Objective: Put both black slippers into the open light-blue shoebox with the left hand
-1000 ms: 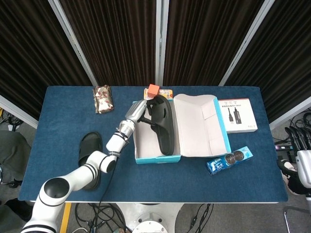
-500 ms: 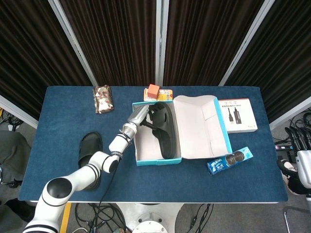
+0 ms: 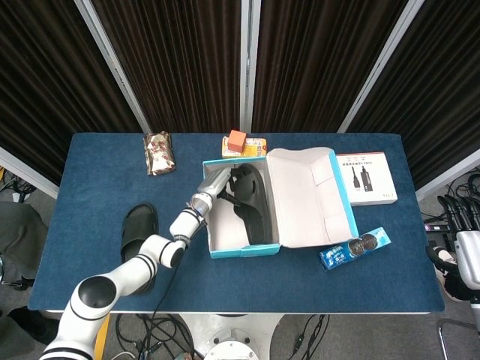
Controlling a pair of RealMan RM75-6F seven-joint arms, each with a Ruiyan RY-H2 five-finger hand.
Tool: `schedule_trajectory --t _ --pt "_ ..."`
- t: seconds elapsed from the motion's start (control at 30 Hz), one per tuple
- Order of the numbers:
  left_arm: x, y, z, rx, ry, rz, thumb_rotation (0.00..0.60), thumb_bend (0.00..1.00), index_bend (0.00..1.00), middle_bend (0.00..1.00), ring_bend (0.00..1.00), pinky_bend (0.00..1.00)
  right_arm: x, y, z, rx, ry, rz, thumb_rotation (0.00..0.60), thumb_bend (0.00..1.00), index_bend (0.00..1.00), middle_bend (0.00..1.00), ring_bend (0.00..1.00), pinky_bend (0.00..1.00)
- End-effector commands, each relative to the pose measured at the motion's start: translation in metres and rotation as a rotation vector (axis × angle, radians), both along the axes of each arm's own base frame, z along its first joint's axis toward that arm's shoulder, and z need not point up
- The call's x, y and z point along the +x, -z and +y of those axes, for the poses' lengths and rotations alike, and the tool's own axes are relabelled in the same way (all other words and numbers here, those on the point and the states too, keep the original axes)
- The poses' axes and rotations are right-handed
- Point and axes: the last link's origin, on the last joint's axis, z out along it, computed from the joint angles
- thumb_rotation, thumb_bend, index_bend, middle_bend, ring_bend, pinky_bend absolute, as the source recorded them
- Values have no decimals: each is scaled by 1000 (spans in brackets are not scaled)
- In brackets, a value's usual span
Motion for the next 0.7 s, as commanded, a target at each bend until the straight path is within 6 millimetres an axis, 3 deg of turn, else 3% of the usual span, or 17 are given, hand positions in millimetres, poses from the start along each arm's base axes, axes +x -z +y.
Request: schedule_trajectory --t 0.03,0.2,0.37,0.7 --pt "-1 2 0 -1 9 28 600 0 542 549 526 803 0 0 0 -1 0 0 600 143 0 83 0 18" --pt "-1 3 -1 -4 29 67 600 0 353 425 405 774 0 0 0 -1 1 0 600 143 0 83 0 18" --pt "1 2 -1 22 51 94 600 0 150 255 249 649 1 1 0 1 -4 -3 600 145 0 83 0 19" --pt "2 -9 1 64 57 118 600 0 60 45 36 401 0 -1 3 -4 -5 -8 600 151 0 83 0 18"
